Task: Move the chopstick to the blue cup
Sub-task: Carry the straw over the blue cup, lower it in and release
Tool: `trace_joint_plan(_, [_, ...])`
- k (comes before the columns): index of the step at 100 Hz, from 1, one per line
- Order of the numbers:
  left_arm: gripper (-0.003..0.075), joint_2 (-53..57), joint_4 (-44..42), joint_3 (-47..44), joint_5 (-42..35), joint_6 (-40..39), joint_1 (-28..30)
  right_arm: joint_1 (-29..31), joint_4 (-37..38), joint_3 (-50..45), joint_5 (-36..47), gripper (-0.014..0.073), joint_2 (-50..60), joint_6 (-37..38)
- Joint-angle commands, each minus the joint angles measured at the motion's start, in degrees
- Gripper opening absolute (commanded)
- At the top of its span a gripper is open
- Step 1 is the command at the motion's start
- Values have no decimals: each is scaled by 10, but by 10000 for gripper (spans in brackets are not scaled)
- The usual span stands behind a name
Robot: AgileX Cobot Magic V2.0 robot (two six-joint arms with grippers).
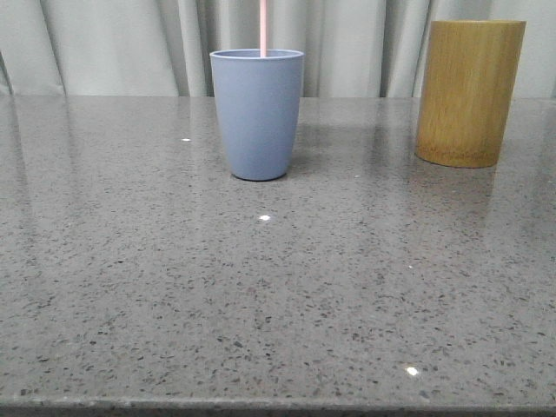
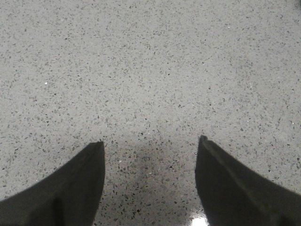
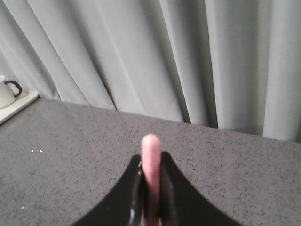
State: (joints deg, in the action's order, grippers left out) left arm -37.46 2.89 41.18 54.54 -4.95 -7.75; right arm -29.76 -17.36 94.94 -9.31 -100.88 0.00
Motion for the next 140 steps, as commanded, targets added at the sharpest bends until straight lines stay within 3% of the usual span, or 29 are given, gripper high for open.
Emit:
trace_joint_plan(1, [407, 1, 6, 16, -34, -4, 2, -1, -2, 17, 26, -67, 22, -12])
trace_joint_plan(47, [407, 1, 6, 16, -34, -4, 2, -1, -2, 10, -2, -60, 21, -29])
trace_joint_plan(83, [406, 1, 6, 16, -34, -4, 2, -1, -2, 10, -9, 192, 21, -31])
trace_joint_plan(113, [407, 1, 6, 16, -34, -4, 2, -1, -3, 11, -5, 230, 33, -31])
trace_joint_plan(140, [407, 1, 6, 16, -34, -4, 2, 9, 28, 11, -18, 230, 107, -46])
